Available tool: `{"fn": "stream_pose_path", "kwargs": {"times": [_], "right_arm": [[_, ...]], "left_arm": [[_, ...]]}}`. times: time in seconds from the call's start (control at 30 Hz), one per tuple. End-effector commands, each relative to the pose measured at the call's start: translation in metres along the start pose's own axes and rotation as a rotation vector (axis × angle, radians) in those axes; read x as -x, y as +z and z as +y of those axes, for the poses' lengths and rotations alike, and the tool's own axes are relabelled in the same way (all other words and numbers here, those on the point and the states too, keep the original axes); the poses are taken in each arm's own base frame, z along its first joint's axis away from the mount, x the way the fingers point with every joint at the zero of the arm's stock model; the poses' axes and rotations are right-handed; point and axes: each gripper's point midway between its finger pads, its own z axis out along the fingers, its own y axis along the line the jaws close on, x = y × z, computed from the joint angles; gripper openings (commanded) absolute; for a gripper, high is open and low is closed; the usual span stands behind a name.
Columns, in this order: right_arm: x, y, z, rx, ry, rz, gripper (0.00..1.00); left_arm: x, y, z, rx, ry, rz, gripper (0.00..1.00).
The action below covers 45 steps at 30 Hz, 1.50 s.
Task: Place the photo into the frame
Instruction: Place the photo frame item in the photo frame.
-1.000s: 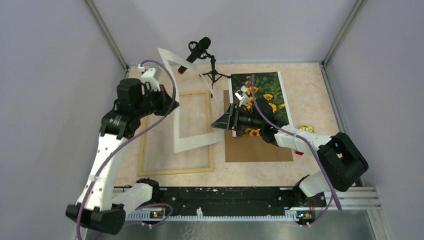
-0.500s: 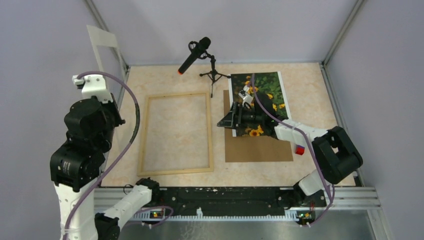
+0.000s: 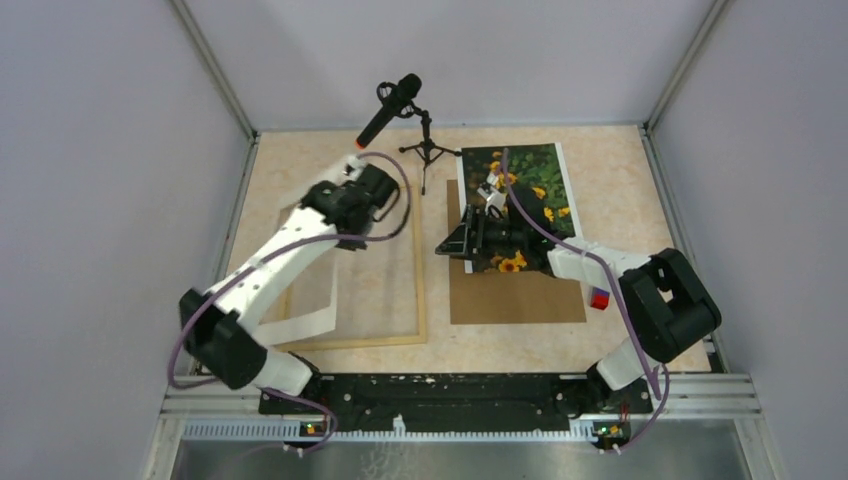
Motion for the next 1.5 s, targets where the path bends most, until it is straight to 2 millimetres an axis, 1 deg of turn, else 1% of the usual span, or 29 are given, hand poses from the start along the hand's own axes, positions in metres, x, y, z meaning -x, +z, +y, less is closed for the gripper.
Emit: {"fn": "stream_pose_path", "kwargs": {"times": [0.0,0.03,0.07,0.13,0.2,0.3,0.4,0.63,0.7,0.77,0.9,0.97,1.17,1.3,1.37,1.47], "right_arm": [[0.016,-0.003,-0.002,0.006,-0.001,-0.056,0.67],[0.016,-0.004,-0.003,0.004,0.005,-0.059,0.67],[0.015,-0.005,-0.005,0.002,0.012,-0.063,0.67],[0.013,-0.008,-0.007,0.000,0.020,-0.066,0.67],[0.011,-0.010,-0.011,-0.013,0.021,-0.072,0.67],[0.009,-0.013,-0.017,-0.028,0.027,-0.078,0.67],[0.007,-0.014,-0.019,-0.029,0.032,-0.080,0.67],[0.006,-0.018,-0.023,-0.034,0.029,-0.085,0.67],[0.006,-0.019,-0.025,-0.039,0.030,-0.087,0.67],[0.006,-0.021,-0.026,-0.041,0.028,-0.092,0.67],[0.004,-0.024,-0.031,-0.050,0.033,-0.095,0.67],[0.003,-0.025,-0.033,-0.053,0.035,-0.094,0.67],[-0.001,-0.030,-0.039,-0.061,0.039,-0.106,0.67],[0.000,-0.033,-0.040,-0.057,0.038,-0.104,0.67],[0.002,-0.035,-0.041,-0.057,0.037,-0.107,0.67],[0.003,-0.034,-0.041,-0.056,0.034,-0.103,0.67]], "left_arm": [[-0.041,0.022,-0.071,-0.068,0.008,0.108,0.00],[-0.051,0.035,-0.086,-0.069,0.032,0.152,0.00],[-0.059,0.043,-0.096,-0.070,0.041,0.189,0.00],[-0.070,0.056,-0.112,-0.054,0.081,0.229,0.00],[-0.074,0.062,-0.130,-0.076,0.104,0.242,0.00],[-0.074,0.063,-0.160,-0.142,0.125,0.234,0.00],[-0.069,0.065,-0.176,-0.150,0.133,0.222,0.00],[-0.044,0.081,-0.198,-0.126,0.164,0.176,0.00],[-0.039,0.087,-0.204,-0.118,0.180,0.170,0.00],[-0.039,0.093,-0.208,-0.102,0.199,0.180,0.00],[-0.033,0.099,-0.212,-0.092,0.204,0.172,0.00],[-0.029,0.102,-0.209,-0.075,0.192,0.175,0.00],[-0.024,0.116,-0.189,-0.006,0.129,0.194,0.00],[-0.031,0.119,-0.178,0.050,0.122,0.201,0.00],[-0.036,0.121,-0.178,0.052,0.126,0.212,0.00],[-0.036,0.124,-0.184,0.034,0.125,0.217,0.00]]}}
